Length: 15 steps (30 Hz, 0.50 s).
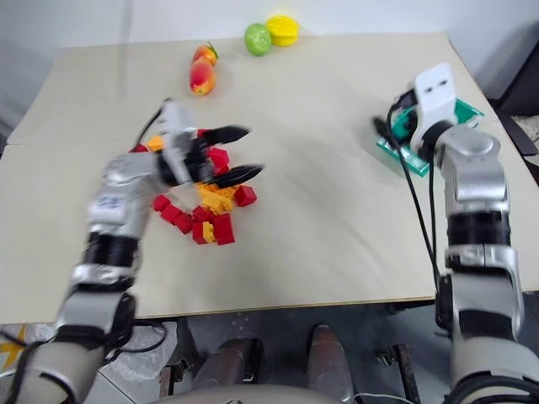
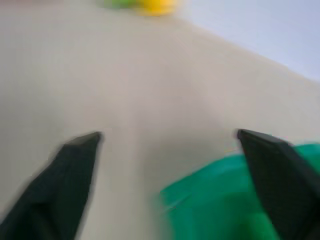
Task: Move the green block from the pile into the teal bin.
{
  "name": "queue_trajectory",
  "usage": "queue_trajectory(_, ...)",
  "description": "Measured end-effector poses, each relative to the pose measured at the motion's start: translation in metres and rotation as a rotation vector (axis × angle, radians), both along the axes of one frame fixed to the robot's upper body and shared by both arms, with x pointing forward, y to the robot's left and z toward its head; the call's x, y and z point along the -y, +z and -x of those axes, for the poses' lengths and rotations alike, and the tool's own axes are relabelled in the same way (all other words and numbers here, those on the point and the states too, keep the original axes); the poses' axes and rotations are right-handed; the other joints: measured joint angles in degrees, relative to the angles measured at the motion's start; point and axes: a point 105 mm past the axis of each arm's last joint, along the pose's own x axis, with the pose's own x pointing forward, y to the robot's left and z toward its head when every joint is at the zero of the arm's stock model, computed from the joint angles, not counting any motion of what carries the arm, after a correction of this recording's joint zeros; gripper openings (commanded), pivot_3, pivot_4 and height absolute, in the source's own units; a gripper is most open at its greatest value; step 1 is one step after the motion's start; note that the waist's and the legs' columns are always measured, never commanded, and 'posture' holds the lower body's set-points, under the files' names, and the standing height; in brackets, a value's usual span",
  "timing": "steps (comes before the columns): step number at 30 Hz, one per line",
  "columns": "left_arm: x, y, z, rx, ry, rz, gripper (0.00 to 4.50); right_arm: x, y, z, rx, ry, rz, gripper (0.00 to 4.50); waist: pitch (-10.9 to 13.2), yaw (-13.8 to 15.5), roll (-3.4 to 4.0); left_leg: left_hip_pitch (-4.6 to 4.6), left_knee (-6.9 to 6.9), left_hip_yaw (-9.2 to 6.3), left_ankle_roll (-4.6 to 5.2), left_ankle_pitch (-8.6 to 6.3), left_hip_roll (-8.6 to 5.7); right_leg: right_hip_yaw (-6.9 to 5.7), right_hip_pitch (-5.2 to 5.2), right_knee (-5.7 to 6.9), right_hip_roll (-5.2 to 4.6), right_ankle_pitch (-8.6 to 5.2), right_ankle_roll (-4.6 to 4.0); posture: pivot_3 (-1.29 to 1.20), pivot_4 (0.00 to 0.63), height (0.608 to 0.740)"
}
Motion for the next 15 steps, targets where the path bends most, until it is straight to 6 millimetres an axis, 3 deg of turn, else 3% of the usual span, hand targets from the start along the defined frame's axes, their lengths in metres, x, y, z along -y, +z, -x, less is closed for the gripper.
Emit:
queue_trajectory(1,-0.039,-0.014,0.006,-0.030,0.116,-0.018,4.50,-0.002,-0.028,0.017,-0.106,0.118,0.007,4.45,0.05,0.08,0.03,0.00,-0.04,-0.03,0.02,-0.06,-0.04,0.06,-0.08,0.00,-0.01,-0.01,-0.01,0.00,0.150,0.740)
queue_trajectory(2,-0.051,-0.018,0.010,-0.044,0.153,-0.030,4.50,-0.004,-0.036,0.023,-0.142,0.166,0.007,4.45,0.11,0.32,0.09,-0.10,0.10,-0.03,0.03,-0.07,-0.08,0.10,-0.12,0.03,-0.05,0.02,0.04,0.00,0.150,0.740)
queue_trajectory(4,-0.069,-0.017,0.025,-0.104,0.179,-0.024,4.50,-0.017,-0.031,0.033,-0.153,0.308,0.015,4.45,0.15,0.67,0.13,-0.12,0.31,-0.01,0.10,-0.06,-0.16,0.23,-0.10,0.09,-0.13,0.10,0.15,0.00,0.150,0.740)
queue_trajectory(9,-0.106,-0.015,0.049,-0.147,0.269,-0.009,4.50,-0.019,-0.024,0.040,-0.129,0.437,0.039,4.45,0.15,1.13,0.13,0.18,0.27,-0.04,0.11,-0.08,-0.16,0.26,0.15,-0.06,-0.13,0.10,0.13,0.00,0.150,0.740)
queue_trajectory(15,-0.156,-0.045,0.089,-0.236,0.425,-0.054,4.50,-0.008,-0.044,0.038,-0.175,0.483,0.102,4.45,0.16,0.72,0.14,0.10,0.09,-0.01,0.13,-0.14,-0.10,0.27,0.03,-0.04,-0.13,0.07,0.07,0.00,0.150,0.740)
